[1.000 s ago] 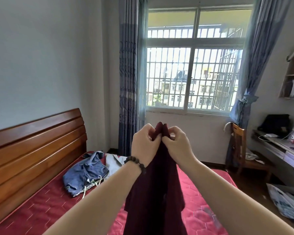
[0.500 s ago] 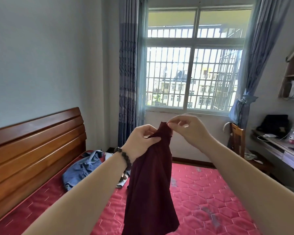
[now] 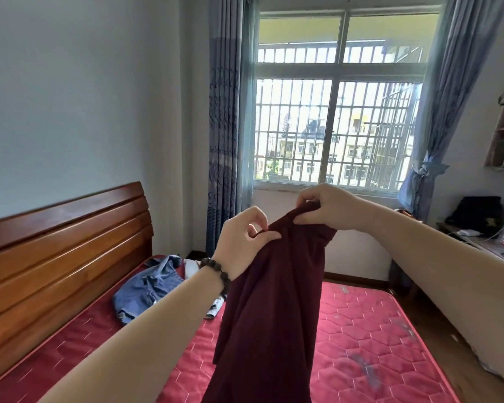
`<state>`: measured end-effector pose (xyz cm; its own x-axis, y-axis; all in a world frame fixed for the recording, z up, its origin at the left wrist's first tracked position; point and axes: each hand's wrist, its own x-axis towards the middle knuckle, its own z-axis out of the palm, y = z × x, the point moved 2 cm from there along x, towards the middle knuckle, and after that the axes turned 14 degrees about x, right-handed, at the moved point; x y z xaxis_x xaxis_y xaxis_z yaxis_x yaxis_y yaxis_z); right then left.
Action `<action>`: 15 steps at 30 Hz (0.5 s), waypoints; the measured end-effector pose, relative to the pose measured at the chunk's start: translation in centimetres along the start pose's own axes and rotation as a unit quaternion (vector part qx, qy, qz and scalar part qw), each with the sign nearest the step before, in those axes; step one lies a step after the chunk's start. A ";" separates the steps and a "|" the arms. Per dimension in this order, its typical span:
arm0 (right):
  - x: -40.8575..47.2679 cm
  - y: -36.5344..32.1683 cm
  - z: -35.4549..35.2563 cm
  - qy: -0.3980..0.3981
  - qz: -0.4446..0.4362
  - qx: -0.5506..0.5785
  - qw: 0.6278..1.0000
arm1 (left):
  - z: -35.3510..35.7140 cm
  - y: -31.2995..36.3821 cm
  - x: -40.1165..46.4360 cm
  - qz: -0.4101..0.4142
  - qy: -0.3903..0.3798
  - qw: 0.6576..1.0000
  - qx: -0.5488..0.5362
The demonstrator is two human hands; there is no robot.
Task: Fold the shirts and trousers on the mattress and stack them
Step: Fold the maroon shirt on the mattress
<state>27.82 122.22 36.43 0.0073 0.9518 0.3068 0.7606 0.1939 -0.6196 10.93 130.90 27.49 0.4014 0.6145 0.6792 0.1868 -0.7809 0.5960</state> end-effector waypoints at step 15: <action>0.6 -1.6 -1.3 0.062 -0.025 -0.114 0.991 | 3.5 -3.0 -2.9 0.010 -0.045 0.993 0.109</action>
<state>27.41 122.14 38.54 0.0355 0.9027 0.4287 0.8889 0.1675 -0.4264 12.27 131.07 22.19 0.4832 0.5942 0.6429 0.3635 -0.8043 0.4701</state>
